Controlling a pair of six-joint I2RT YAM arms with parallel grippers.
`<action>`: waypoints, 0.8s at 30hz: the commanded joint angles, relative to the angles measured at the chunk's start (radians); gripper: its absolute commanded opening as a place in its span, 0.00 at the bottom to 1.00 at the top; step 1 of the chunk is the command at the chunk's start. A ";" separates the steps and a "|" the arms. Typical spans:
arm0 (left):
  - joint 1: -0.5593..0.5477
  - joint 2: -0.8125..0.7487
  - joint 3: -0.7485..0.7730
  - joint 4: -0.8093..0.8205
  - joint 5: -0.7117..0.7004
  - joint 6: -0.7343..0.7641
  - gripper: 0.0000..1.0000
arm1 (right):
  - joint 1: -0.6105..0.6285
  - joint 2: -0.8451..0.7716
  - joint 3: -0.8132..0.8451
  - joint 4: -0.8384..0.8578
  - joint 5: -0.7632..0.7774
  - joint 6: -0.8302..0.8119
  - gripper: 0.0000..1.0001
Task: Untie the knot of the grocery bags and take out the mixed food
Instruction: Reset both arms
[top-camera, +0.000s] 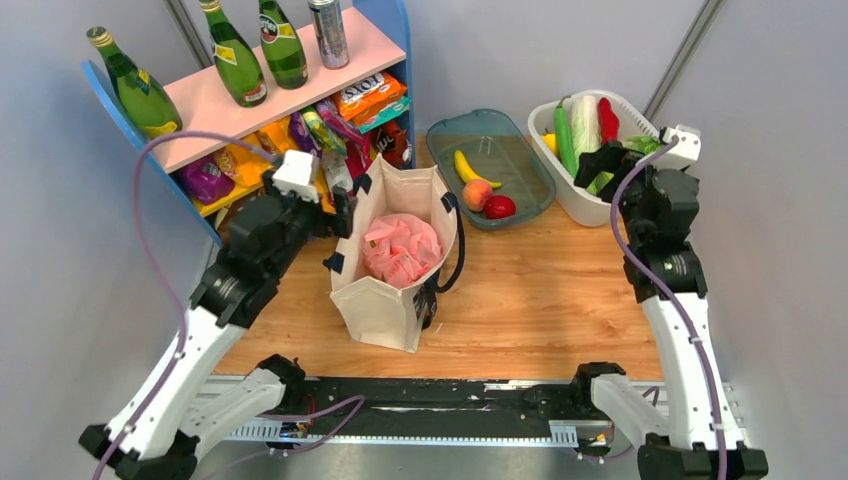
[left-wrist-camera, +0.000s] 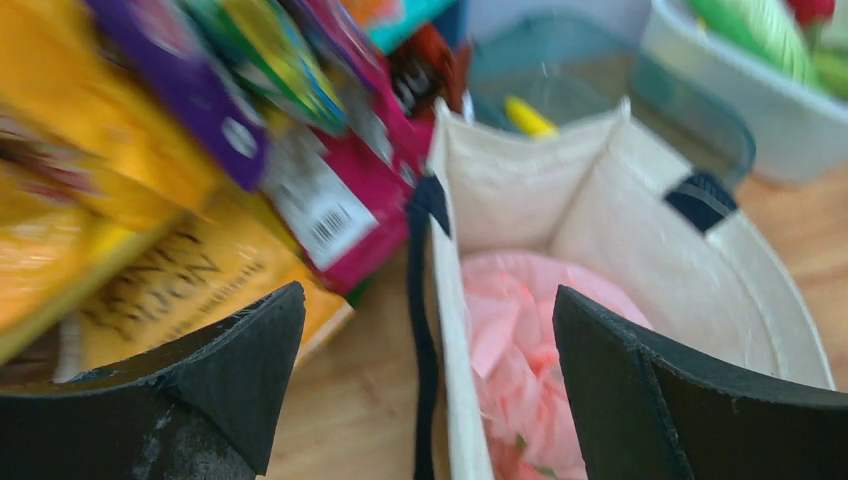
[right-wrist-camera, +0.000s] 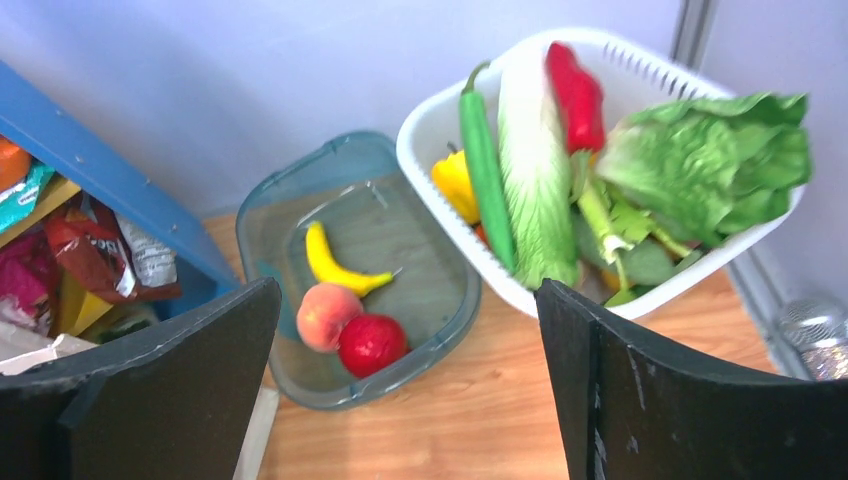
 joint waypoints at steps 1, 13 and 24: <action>0.006 -0.146 -0.033 0.210 -0.187 0.140 1.00 | -0.003 -0.132 -0.125 0.256 0.086 -0.126 1.00; 0.006 -0.307 -0.175 0.279 -0.301 0.258 1.00 | -0.001 -0.405 -0.588 0.798 0.056 -0.218 1.00; 0.006 -0.312 -0.216 0.296 -0.297 0.261 1.00 | -0.003 -0.494 -0.692 0.846 0.077 -0.214 1.00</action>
